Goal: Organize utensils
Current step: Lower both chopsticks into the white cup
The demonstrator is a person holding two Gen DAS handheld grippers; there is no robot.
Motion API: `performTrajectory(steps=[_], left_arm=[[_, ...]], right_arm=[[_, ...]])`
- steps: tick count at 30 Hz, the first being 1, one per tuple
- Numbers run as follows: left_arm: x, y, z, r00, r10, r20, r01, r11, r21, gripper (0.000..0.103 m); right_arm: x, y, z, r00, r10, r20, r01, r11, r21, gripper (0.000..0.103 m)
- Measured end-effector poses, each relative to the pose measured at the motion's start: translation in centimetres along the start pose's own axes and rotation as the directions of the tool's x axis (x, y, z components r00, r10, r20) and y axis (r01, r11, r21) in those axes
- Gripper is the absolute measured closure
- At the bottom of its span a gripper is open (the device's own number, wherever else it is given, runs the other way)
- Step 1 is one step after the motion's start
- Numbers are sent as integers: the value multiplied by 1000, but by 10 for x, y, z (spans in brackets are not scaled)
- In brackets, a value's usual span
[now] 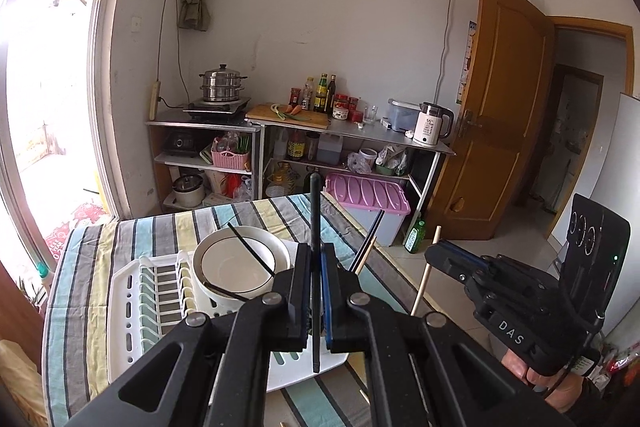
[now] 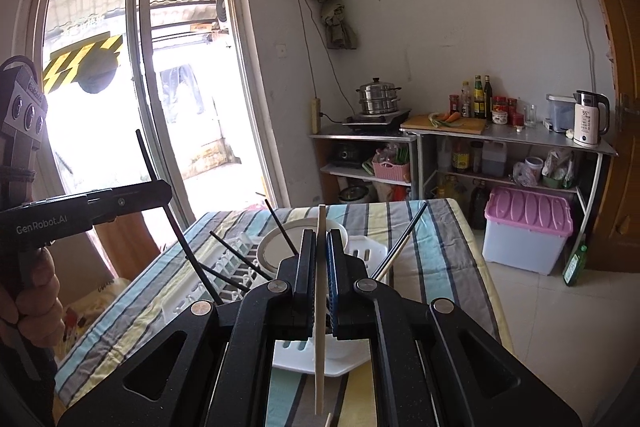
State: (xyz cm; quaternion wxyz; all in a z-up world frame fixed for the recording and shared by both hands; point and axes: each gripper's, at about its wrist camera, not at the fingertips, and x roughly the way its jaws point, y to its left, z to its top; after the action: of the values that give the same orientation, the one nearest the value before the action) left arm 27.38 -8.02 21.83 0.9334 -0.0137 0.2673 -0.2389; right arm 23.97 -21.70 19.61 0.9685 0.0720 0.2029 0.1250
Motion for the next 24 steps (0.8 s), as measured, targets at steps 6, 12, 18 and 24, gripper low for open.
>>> performTrajectory(steps=[6,12,18,24], left_arm=[[25,0,17,1000,-10,6,10,1000,-9,99],[51,9,20,1000,-8,-10,8,1000,-28,99],[75,16,18,999,-12,-33,11,999,-35,99],[92,18,11,999,-21,-50,19,999,-34,99]], right_arm=[[14,-9,19,999,-1,35,0,1000,23,98],[34,-13,29,998,1,61,-2,1000,20,98],[57,-17,31,998,1,64,-3,1000,26,98],[75,-22,23,999,-3,49,1,1000,27,98]])
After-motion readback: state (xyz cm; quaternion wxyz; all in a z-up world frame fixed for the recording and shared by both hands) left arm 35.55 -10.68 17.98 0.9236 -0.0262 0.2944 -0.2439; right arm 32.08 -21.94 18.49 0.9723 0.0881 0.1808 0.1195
